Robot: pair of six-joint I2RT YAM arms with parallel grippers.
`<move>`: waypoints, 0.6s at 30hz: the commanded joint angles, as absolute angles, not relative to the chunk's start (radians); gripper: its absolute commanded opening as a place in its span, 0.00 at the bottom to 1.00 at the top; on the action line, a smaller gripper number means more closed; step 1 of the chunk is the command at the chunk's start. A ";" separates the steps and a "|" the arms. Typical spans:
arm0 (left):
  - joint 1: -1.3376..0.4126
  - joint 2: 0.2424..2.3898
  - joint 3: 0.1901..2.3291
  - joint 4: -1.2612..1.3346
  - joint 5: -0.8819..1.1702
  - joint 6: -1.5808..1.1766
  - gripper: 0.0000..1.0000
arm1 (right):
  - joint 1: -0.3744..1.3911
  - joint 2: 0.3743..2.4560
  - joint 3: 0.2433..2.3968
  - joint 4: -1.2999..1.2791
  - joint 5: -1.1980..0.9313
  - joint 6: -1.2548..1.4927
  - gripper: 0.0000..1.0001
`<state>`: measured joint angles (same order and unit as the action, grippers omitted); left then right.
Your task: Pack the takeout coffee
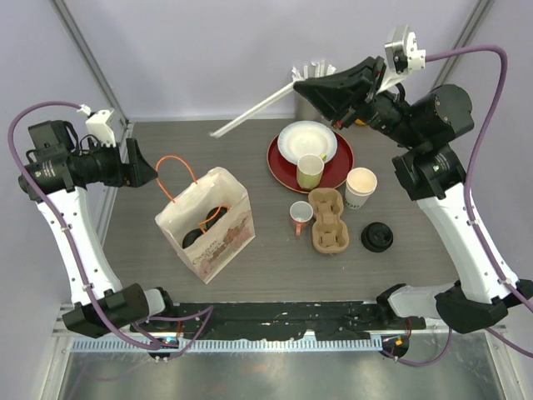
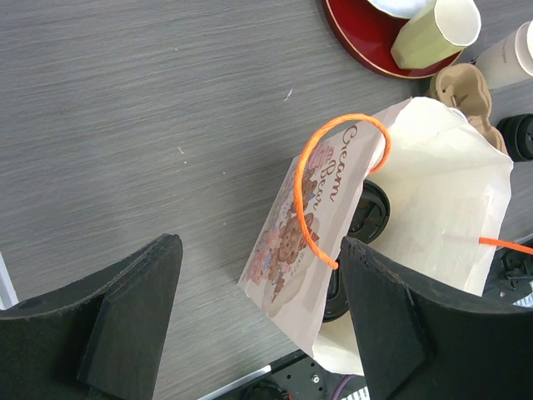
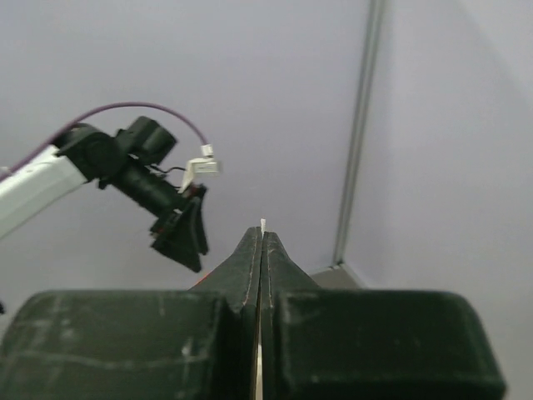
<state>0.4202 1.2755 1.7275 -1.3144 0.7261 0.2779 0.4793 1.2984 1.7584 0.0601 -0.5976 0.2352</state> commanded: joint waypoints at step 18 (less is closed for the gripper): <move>0.423 1.249 1.720 -1.301 0.758 0.284 0.81 | 0.877 1.543 1.926 -0.464 -0.442 0.003 0.01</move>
